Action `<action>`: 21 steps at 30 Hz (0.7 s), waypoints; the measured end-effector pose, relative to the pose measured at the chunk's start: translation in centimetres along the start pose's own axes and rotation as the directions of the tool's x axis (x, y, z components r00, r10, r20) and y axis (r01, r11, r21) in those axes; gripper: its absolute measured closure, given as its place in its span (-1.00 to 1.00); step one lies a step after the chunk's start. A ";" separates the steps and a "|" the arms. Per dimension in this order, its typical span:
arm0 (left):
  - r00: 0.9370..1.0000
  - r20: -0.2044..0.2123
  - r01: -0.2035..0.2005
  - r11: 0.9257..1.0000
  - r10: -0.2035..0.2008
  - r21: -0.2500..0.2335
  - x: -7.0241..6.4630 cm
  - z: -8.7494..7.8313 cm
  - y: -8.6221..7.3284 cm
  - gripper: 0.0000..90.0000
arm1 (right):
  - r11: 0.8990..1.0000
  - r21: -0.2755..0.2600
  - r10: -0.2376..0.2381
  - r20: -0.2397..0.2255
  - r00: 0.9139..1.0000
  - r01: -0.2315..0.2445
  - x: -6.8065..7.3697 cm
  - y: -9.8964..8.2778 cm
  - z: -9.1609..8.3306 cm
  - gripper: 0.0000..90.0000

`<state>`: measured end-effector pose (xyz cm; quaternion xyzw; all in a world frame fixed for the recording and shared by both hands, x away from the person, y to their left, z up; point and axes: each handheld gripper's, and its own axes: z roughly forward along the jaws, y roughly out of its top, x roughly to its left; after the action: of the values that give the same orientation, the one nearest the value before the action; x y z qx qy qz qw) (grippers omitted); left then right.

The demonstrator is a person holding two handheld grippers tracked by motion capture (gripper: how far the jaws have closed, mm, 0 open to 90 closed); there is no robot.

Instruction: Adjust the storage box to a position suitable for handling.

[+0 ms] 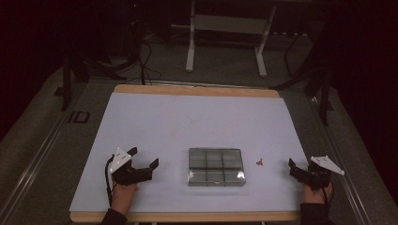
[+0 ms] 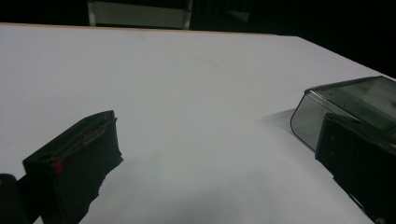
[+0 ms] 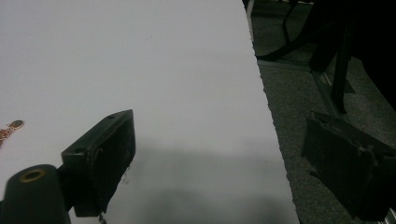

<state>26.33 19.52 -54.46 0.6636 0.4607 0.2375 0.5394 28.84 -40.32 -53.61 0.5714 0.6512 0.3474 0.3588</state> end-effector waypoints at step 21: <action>0.999 0.043 -0.026 0.999 0.024 0.029 0.3 0.5 0.8 -0.99 | 1.000 0.013 0.012 -0.056 0.998 -0.011 -0.4 0.7 0.2 -0.70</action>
<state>27.20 19.55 -53.94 0.6820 0.4443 0.2235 0.5362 29.41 -40.60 -53.09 0.5676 0.6599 0.3612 0.3347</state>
